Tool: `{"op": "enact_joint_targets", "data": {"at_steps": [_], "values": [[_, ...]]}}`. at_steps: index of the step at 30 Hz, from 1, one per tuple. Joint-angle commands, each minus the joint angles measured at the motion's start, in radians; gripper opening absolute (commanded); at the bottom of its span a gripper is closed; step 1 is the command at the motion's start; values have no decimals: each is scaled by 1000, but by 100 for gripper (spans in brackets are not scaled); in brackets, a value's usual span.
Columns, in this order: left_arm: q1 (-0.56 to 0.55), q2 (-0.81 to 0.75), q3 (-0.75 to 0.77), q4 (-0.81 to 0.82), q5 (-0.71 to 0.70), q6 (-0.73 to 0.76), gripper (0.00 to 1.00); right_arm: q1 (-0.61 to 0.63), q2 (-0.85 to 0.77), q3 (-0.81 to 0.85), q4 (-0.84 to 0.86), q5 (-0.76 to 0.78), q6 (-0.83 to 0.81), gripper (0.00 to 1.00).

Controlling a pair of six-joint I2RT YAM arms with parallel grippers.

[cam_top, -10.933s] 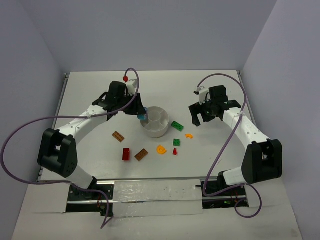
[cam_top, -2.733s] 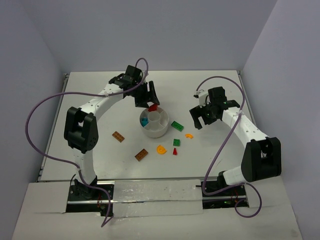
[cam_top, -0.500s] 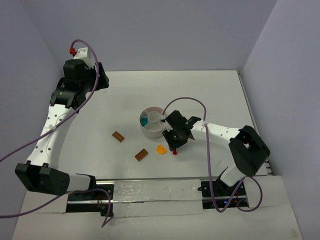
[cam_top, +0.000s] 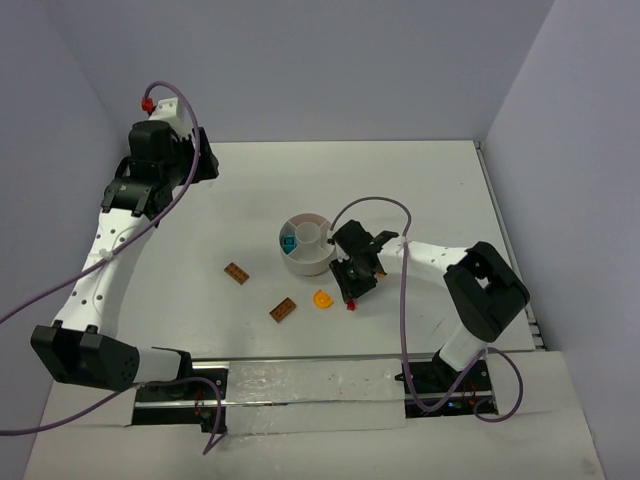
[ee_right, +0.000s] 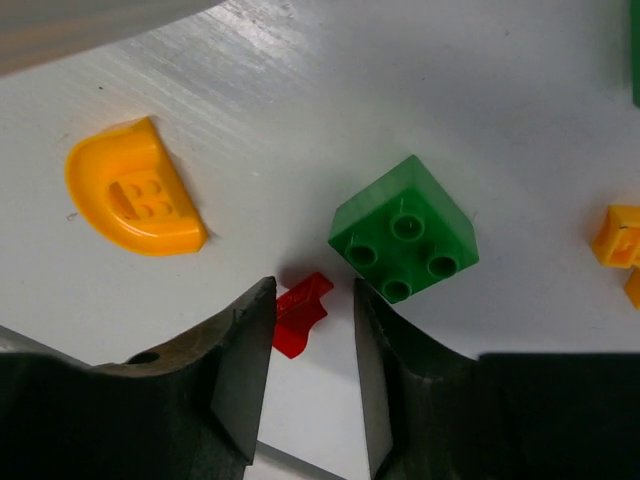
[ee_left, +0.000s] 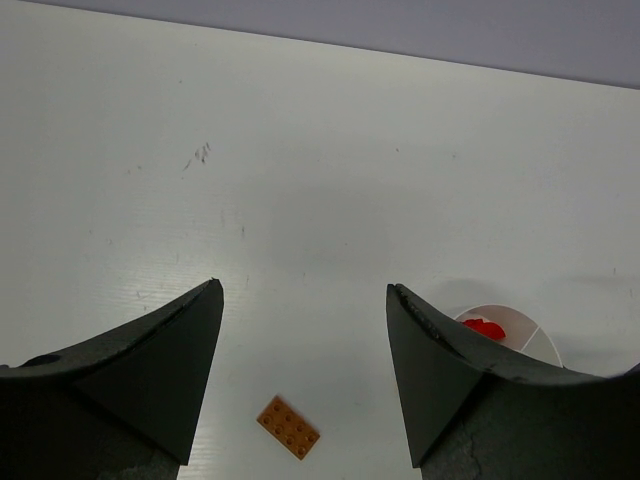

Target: Sort the legos into containers by color

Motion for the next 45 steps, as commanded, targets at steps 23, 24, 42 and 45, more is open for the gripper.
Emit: {"op": "enact_joint_targets", "data": {"at_steps": [23, 24, 42, 45], "values": [[1, 10, -20, 35, 84, 17, 79, -105, -312, -65, 1, -195, -67, 37], [1, 10, -18, 32, 94, 28, 82, -104, -332, -68, 5, -217, -82, 41], [3, -94, -129, 64, 146, 74, 99, 405, -228, -10, 25, -191, -239, 63], [5, -107, -152, 53, 147, 74, 99, 460, -210, -26, 69, -160, -176, 65]]}}
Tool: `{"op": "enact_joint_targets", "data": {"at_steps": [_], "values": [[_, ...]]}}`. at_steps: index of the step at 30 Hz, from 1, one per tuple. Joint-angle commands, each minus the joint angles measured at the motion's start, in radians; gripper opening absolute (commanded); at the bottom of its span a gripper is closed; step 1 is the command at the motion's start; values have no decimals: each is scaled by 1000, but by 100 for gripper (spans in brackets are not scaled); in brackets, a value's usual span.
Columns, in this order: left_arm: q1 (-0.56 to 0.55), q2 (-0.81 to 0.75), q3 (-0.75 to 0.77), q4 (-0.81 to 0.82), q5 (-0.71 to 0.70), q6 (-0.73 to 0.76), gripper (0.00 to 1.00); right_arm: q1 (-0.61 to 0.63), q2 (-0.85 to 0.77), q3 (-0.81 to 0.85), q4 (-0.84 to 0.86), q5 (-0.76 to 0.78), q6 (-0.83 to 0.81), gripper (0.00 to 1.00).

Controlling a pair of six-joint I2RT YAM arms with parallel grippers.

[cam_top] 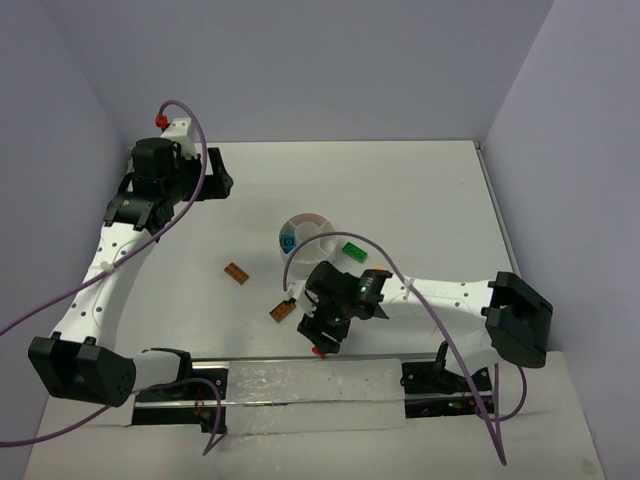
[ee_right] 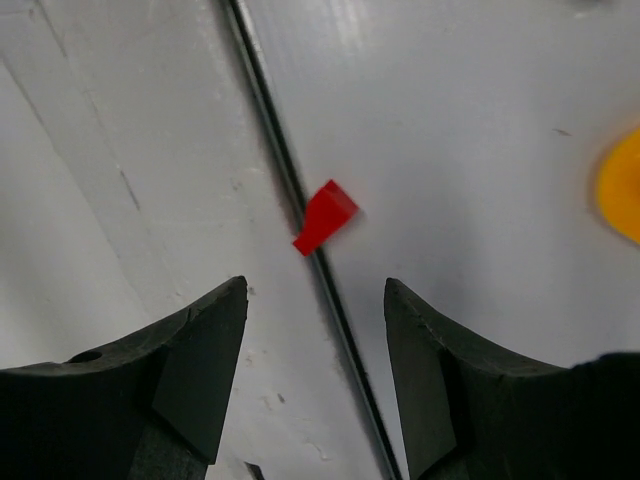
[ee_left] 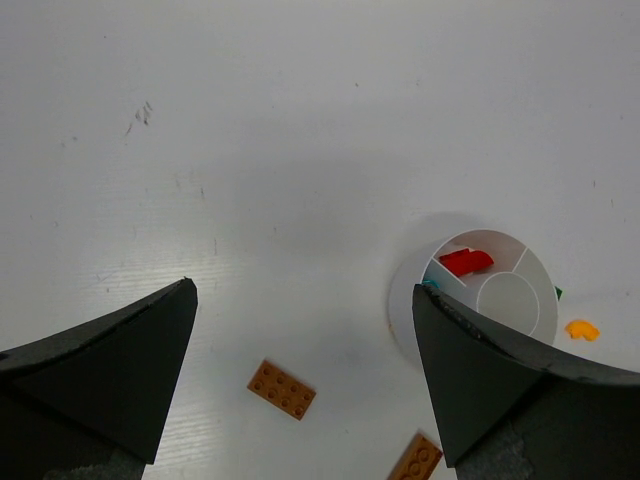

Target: Sort the legos into containers by color

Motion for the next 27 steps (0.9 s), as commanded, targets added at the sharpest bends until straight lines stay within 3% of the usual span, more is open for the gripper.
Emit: {"op": "enact_joint_targets", "data": {"at_steps": [1, 16, 21, 27], "values": [[5, -41, -22, 14, -6, 16, 99, 78, 15, 20, 71, 96, 78, 65], [8, -161, -76, 21, -48, 50, 99, 95, 231, 100, 41, 135, 121, 63], [8, -208, -113, 19, -74, 68, 99, 105, 250, 103, 53, 140, 127, 56], [8, -241, -145, 23, -75, 81, 99, 116, 276, 122, 43, 167, 130, 40]]}}
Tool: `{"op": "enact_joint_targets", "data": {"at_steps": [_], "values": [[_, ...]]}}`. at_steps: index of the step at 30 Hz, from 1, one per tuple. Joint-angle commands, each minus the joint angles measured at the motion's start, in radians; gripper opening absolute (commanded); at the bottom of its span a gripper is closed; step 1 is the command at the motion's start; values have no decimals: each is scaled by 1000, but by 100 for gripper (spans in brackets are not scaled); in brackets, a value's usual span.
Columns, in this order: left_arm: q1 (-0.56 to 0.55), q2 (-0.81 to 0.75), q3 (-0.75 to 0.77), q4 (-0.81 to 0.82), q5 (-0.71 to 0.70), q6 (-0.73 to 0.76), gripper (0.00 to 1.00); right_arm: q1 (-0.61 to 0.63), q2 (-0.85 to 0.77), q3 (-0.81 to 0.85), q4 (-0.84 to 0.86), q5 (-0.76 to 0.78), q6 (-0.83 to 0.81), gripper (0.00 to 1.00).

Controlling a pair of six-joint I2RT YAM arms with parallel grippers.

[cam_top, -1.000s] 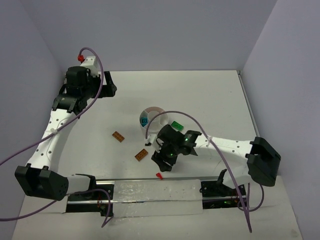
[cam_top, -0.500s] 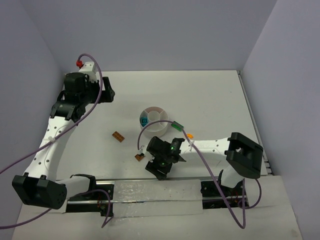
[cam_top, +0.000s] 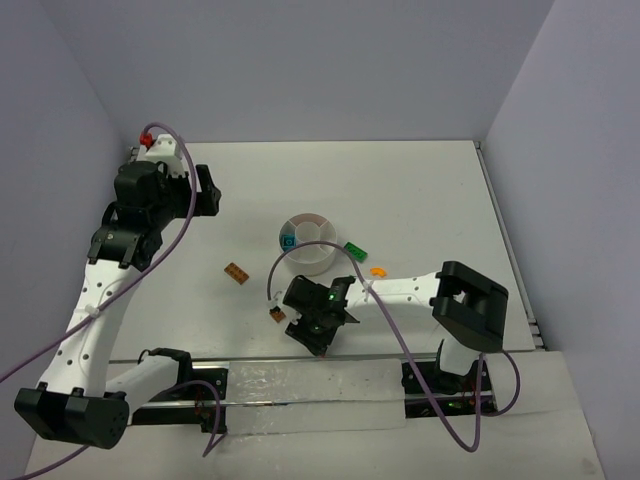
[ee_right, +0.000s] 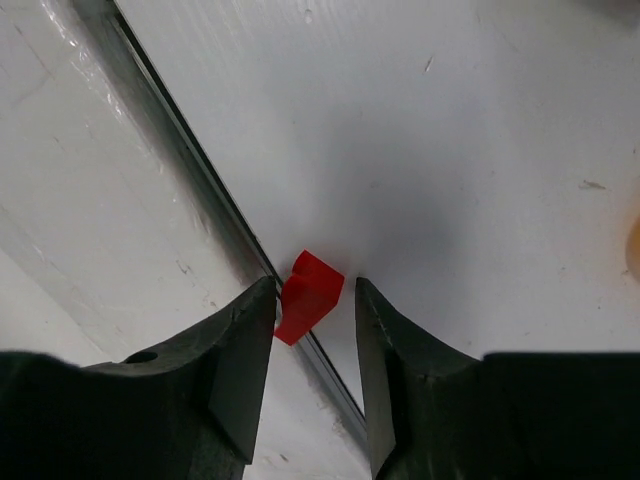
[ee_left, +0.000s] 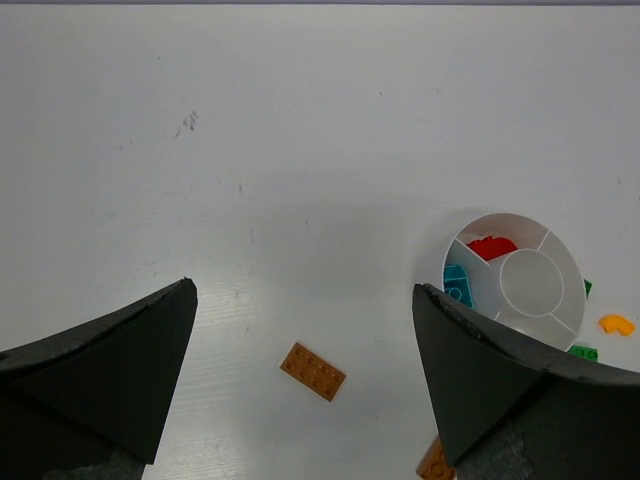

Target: Sort the legos into containers by color

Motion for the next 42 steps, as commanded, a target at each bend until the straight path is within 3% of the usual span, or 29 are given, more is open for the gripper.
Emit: {"op": "enact_joint_targets", "data": {"at_steps": [1, 8, 12, 15, 19, 25, 32, 37, 42], "values": [[6, -27, -9, 23, -18, 27, 99, 13, 24, 39, 8, 33, 8, 36], [9, -40, -21, 24, -44, 2, 99, 12, -31, 64, 2, 81, -7, 18], [18, -12, 6, 16, 3, -24, 99, -24, -193, 31, 40, 122, -41, 11], [18, 37, 46, 19, 53, -12, 99, -87, -255, 63, 33, 124, -130, 5], [18, 96, 98, 15, 163, 20, 99, -269, -310, 179, 46, 50, -259, 4], [18, 195, 156, 28, 209, -11, 99, -474, -232, 426, -19, -72, -322, 3], [23, 325, 243, 8, 253, 35, 99, -712, -8, 686, -7, -170, -342, 3], [23, 440, 353, -53, 326, 65, 99, -747, 133, 826, -25, -231, -333, 3], [24, 542, 428, -102, 297, 91, 99, -751, 191, 840, -39, -273, -343, 4]]}}
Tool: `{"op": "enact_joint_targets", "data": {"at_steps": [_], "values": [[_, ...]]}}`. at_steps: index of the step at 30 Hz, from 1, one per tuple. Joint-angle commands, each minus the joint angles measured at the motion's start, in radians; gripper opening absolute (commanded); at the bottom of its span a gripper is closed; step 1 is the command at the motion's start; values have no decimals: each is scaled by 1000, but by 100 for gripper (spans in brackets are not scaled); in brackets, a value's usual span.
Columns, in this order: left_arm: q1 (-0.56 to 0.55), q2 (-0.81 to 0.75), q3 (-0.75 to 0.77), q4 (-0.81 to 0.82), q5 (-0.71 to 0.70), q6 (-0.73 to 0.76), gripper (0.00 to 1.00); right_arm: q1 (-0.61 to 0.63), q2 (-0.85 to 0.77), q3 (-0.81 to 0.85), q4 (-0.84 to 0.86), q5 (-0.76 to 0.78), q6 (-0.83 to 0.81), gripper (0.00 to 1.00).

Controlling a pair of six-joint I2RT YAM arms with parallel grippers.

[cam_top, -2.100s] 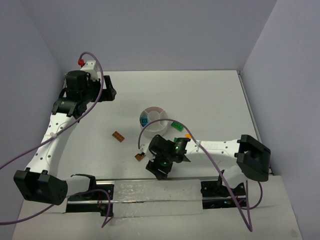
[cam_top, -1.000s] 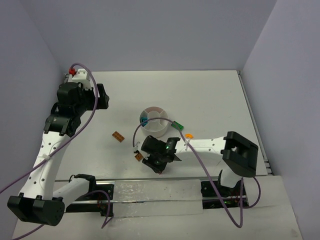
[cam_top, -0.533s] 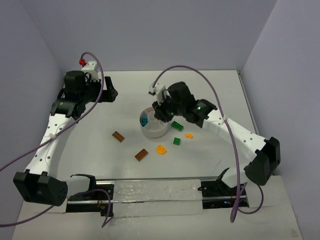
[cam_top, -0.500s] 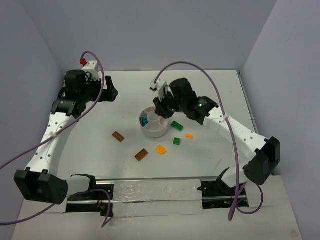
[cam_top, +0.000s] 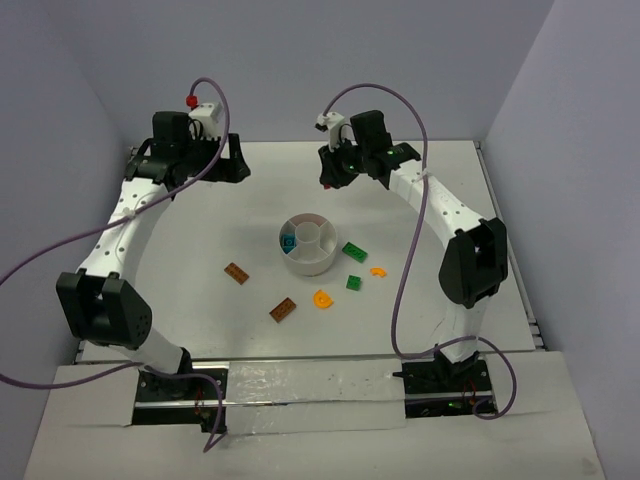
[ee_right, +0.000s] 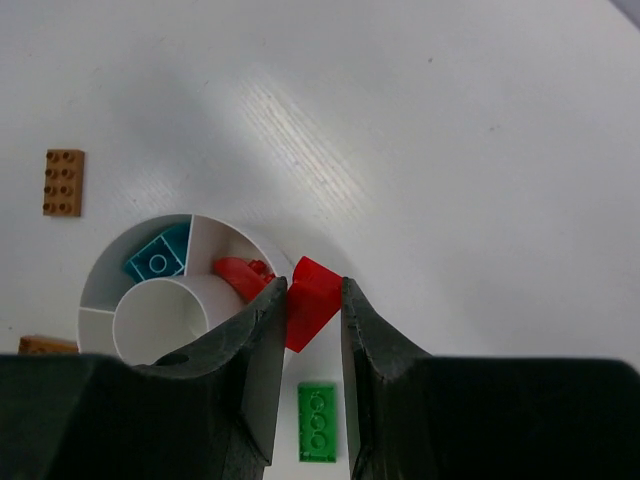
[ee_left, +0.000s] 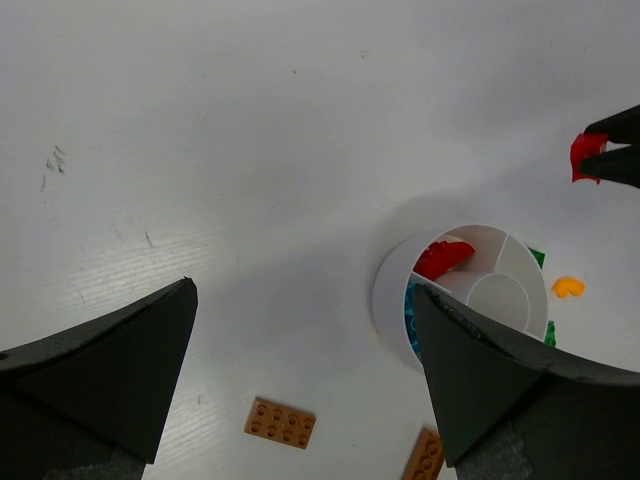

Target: Sort the legos into containers by color

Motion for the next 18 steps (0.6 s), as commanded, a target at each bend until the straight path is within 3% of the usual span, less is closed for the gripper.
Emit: {"op": "enact_joint_targets", "data": {"at_steps": [1, 18], "values": [[5, 41, 65, -37, 19, 39, 99, 7, 6, 41, -18, -75, -26, 4], [5, 81, 52, -33, 30, 41, 99, 13, 96, 23, -96, -128, -105, 6]]}}
